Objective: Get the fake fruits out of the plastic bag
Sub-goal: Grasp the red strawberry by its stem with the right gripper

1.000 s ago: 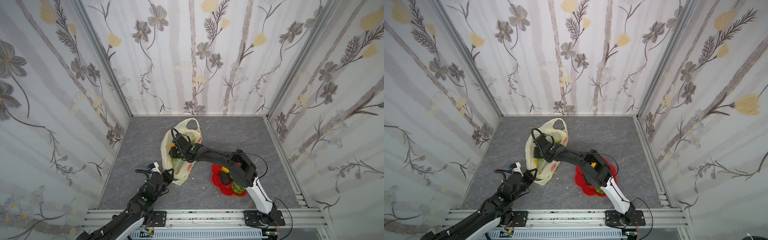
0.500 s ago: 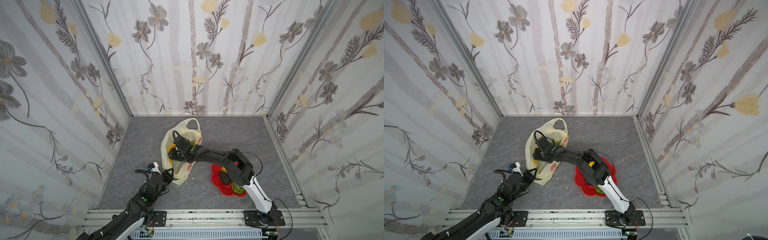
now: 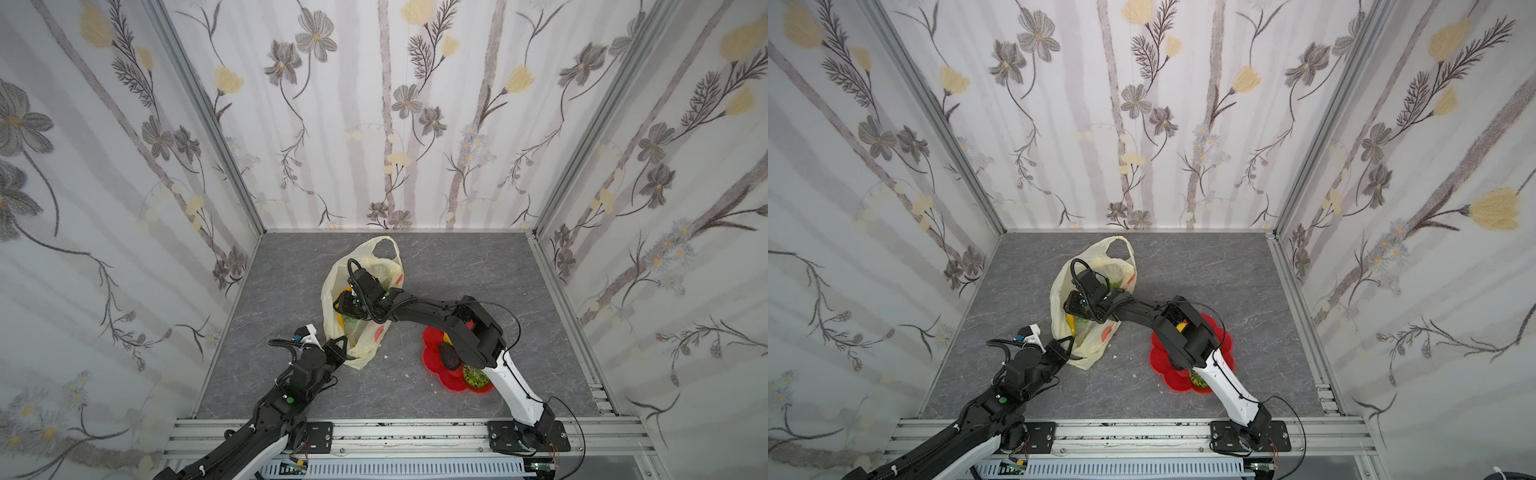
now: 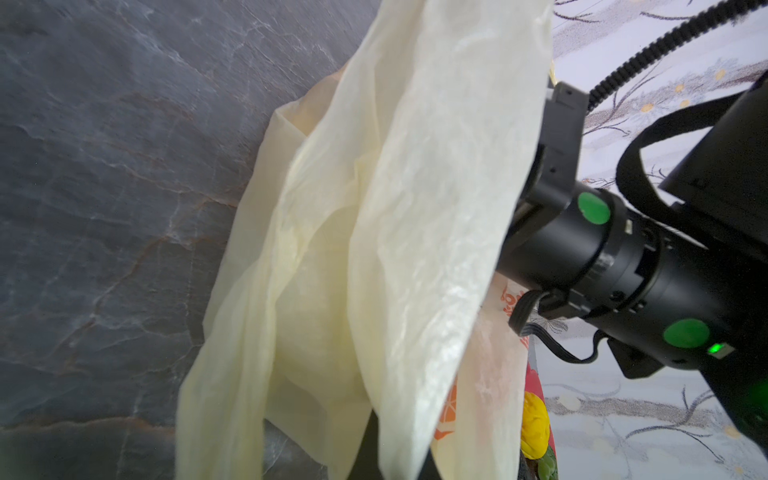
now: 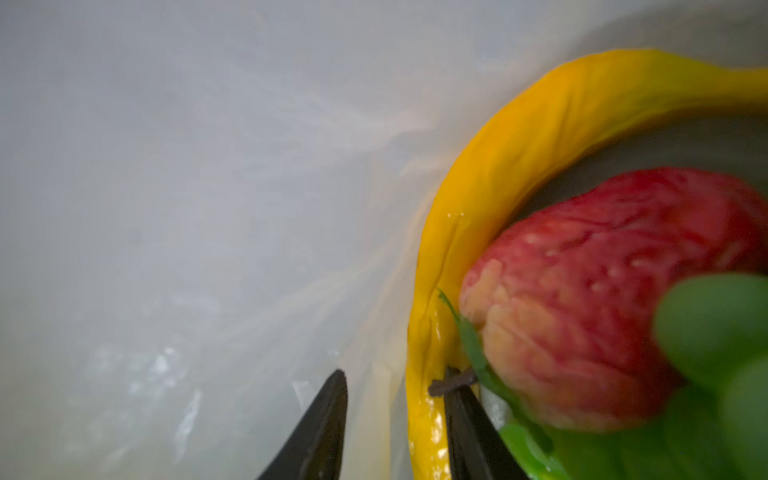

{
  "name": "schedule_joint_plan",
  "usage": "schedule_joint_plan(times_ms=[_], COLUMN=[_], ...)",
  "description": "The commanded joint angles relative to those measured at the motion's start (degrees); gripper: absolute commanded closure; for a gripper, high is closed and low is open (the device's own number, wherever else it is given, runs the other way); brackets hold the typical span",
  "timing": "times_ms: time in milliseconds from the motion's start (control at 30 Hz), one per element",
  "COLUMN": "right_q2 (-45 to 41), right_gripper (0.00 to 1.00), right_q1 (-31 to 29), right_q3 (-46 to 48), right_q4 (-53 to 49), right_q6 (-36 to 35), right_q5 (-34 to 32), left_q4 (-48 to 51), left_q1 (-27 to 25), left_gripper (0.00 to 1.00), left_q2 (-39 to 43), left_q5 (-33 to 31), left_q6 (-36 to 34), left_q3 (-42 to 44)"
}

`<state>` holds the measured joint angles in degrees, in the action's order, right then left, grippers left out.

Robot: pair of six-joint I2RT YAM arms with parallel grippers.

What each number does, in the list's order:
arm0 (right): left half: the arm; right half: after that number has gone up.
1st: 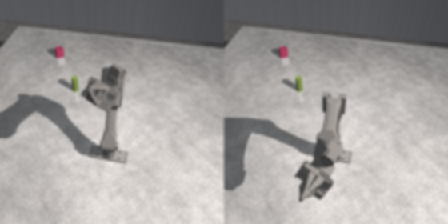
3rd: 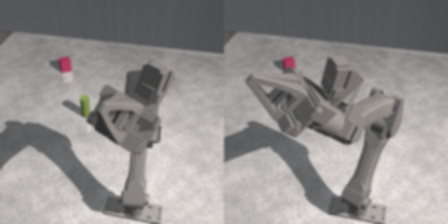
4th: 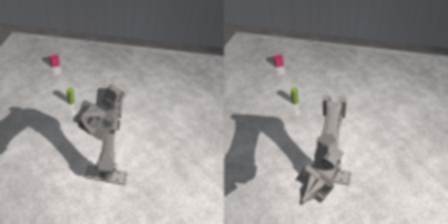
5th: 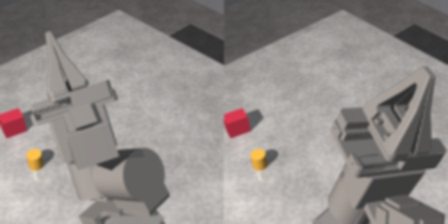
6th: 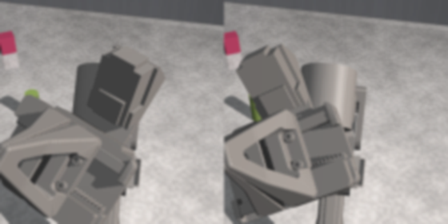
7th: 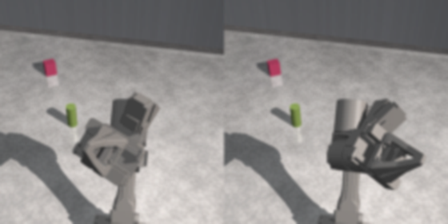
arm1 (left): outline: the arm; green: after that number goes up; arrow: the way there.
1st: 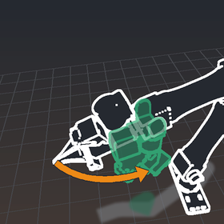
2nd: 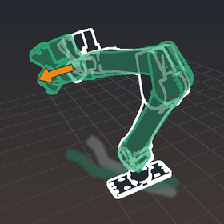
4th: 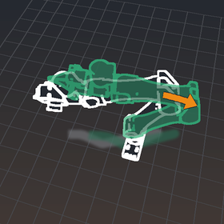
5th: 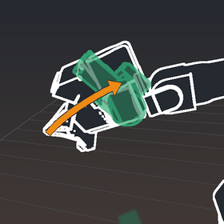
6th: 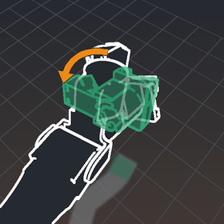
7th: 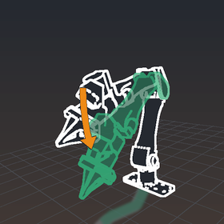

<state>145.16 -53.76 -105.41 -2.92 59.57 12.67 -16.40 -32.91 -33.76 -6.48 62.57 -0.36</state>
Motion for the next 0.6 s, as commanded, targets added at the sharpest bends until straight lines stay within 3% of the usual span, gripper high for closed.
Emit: schedule_joint_plan(times_ms=[0, 567], right_q2=[0.65, 1.08], right_gripper=[0.62, 0.69], right_q1=[0.14, 0.98], right_q3=[-1.31, -1.53], right_q4=[-0.73, -2.00], right_q6=[0.44, 0.80], right_q5=[-2.62, -5.97], left_q4=[-0.12, 1.13], left_q1=[-0.04, -0.10], left_gripper=[1.00, 1.00], left_q2=[0.25, 2.60], left_q5=[-0.94, -1.69], left_q6=[0.10, -0.08], left_q3=[1.84, 2.73])
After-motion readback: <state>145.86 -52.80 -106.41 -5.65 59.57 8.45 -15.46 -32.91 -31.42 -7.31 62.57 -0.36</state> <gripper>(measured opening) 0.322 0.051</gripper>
